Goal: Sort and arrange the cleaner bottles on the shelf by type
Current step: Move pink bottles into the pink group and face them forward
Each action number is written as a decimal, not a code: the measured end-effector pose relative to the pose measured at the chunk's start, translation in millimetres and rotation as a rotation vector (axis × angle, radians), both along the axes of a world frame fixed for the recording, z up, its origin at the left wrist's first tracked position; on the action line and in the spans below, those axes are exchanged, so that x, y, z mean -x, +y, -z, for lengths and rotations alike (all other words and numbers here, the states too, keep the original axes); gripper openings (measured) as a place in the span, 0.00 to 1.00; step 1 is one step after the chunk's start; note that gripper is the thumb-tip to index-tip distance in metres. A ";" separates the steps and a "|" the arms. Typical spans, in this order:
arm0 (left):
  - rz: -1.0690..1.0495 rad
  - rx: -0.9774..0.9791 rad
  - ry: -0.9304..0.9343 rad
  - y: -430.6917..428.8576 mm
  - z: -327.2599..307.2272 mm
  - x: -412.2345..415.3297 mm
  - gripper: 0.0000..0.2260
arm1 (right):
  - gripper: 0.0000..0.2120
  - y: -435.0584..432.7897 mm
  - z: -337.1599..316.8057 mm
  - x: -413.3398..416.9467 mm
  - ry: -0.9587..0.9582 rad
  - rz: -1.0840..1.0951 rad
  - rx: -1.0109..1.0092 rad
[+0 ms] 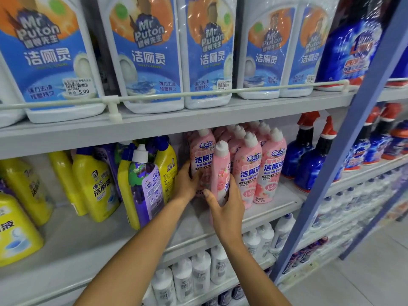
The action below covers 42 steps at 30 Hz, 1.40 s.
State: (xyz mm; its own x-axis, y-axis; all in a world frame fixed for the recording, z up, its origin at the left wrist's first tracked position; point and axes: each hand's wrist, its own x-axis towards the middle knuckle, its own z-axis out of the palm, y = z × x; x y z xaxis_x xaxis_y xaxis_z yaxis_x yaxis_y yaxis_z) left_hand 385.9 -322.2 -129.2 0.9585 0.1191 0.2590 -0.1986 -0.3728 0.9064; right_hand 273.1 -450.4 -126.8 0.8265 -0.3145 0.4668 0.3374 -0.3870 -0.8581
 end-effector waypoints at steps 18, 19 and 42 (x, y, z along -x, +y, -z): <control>-0.047 -0.013 0.076 -9.5 -3.4 7.6 0.19 | 0.37 9.1 1.2 -0.7 -0.029 0.075 -0.014; -0.032 -0.032 0.083 -6.8 -0.9 3.8 0.21 | 0.37 9.9 1.4 -0.4 -0.025 0.078 -0.015; 0.304 0.457 0.032 92.7 -65.6 192.2 0.26 | 0.27 40.4 -2.8 -39.6 -0.021 0.169 0.097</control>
State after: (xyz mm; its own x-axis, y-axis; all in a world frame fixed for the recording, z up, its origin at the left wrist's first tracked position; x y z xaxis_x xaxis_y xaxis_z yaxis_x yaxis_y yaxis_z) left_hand 193.8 -229.4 -63.7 0.9737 -0.0710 0.2164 -0.2060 0.1305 0.9698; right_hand 312.7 -410.0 -124.0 0.7555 -0.4006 0.5185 0.2784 -0.5201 -0.8075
